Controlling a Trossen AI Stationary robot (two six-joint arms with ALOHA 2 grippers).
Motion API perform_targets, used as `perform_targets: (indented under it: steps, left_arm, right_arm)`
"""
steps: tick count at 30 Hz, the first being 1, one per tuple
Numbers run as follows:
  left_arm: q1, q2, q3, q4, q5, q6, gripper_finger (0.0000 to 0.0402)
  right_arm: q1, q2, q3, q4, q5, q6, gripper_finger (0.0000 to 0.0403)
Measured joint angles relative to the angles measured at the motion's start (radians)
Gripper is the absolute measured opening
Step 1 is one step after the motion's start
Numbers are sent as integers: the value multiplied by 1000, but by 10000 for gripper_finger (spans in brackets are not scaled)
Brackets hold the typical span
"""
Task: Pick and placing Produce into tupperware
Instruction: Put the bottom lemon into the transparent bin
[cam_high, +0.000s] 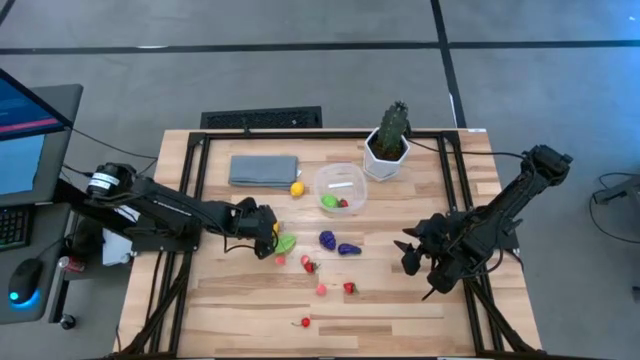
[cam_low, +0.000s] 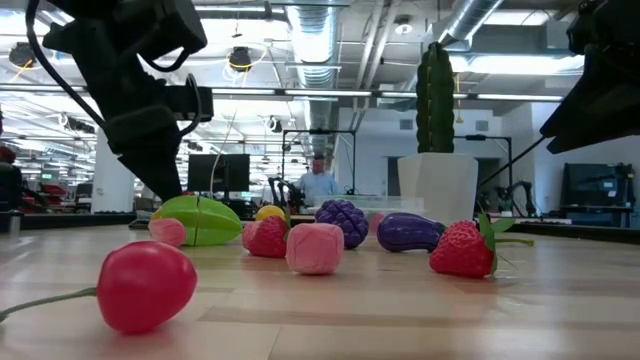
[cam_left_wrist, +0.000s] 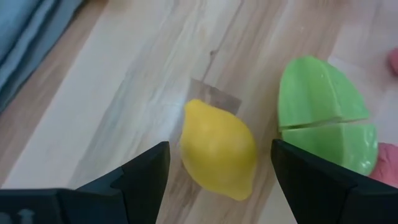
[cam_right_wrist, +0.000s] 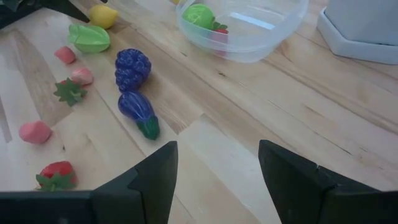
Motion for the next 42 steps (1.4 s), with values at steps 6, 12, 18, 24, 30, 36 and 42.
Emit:
perform_targets:
  steps: [6,12,18,24,30,36,42]
  left_arm:
    - [0,0,0,0,-9,11,272]
    - [0,10,0,1,5,18,272]
    - [0,32,-1,-1,26,19,272]
    - [7,31,-1,9,1,17,272]
    - [18,49,-1,9,24,24,272]
    - [18,49,-1,14,16,40,272]
    - [30,49,-1,16,18,52,272]
  right_arm:
    - [0,0,0,2,0,1,249]
    - [0,0,0,3,0,6,249]
    - [0,0,0,6,0,8,249]
    - [0,0,0,12,0,11,249]
    - [0,0,0,11,0,17,249]
    - [0,0,0,11,0,17,249]
    - [0,0,0,11,0,17,249]
